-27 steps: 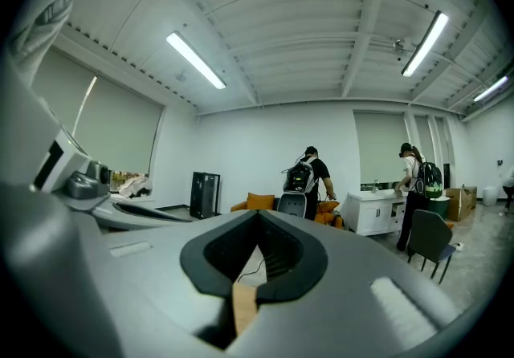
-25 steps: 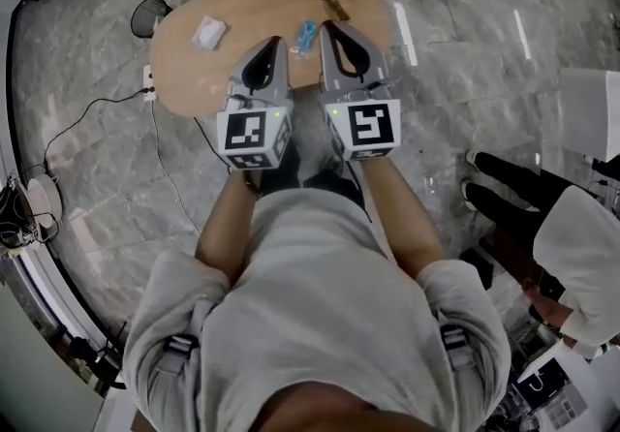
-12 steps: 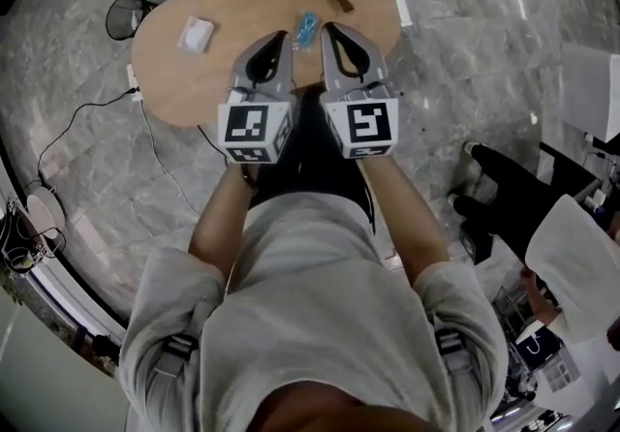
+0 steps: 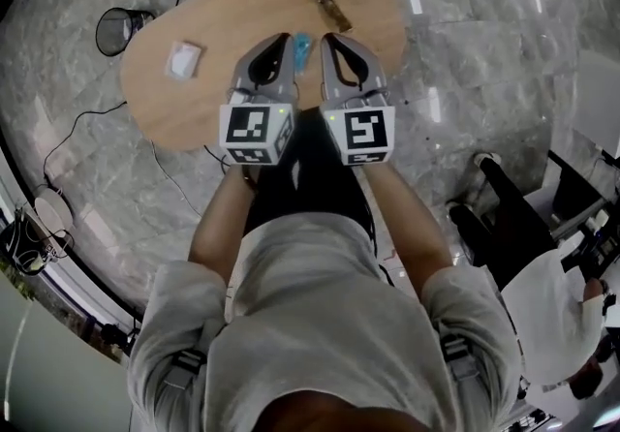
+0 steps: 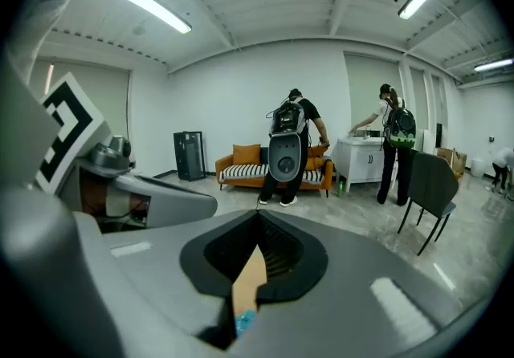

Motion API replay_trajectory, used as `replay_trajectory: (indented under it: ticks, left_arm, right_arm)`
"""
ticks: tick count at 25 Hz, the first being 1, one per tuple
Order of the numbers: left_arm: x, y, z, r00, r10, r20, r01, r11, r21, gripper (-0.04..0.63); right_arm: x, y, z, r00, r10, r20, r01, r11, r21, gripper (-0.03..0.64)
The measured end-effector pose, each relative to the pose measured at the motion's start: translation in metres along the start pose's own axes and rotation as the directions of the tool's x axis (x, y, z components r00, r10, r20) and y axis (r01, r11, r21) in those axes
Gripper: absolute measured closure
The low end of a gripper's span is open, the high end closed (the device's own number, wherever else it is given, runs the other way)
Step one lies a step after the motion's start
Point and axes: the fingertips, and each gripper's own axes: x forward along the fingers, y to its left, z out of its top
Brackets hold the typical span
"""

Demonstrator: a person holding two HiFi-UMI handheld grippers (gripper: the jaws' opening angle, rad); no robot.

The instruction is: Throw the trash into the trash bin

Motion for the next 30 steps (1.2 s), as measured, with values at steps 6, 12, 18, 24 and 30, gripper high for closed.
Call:
replay_trajectory:
  ticks: [6, 12, 18, 24, 30]
  left_arm:
    - [0.051, 0.006, -0.047, 0.996, -0.034, -0.077, 0.033, 0.999, -0.011, 0.58]
    - [0.089, 0.007, -0.108, 0.989, -0.038, -0.145, 0.032, 0.999, -0.039, 0.58]
    - [0.111, 0.01, -0.15, 0.985, -0.068, -0.161, 0.058, 0.996, -0.068, 0.58]
    - [0.144, 0.031, -0.209, 0.966, -0.065, -0.251, 0.056, 0.998, -0.041, 0.58]
    - [0.177, 0.042, -0.251, 0.922, -0.068, -0.381, 0.105, 0.991, 0.077, 0.58]
  right_arm:
    - [0.021, -0.042, -0.06, 0.997, -0.028, -0.078, 0.029, 1.0, 0.001, 0.611]
    - [0.033, -0.061, -0.125, 0.987, -0.029, -0.16, 0.033, 0.999, 0.021, 0.611]
    - [0.055, -0.068, -0.174, 0.981, -0.017, -0.195, 0.022, 1.0, 0.022, 0.611]
    - [0.086, -0.076, -0.227, 0.963, 0.008, -0.268, -0.001, 1.0, 0.027, 0.61]
    - [0.124, -0.085, -0.255, 0.945, 0.018, -0.325, -0.025, 1.0, -0.019, 0.609]
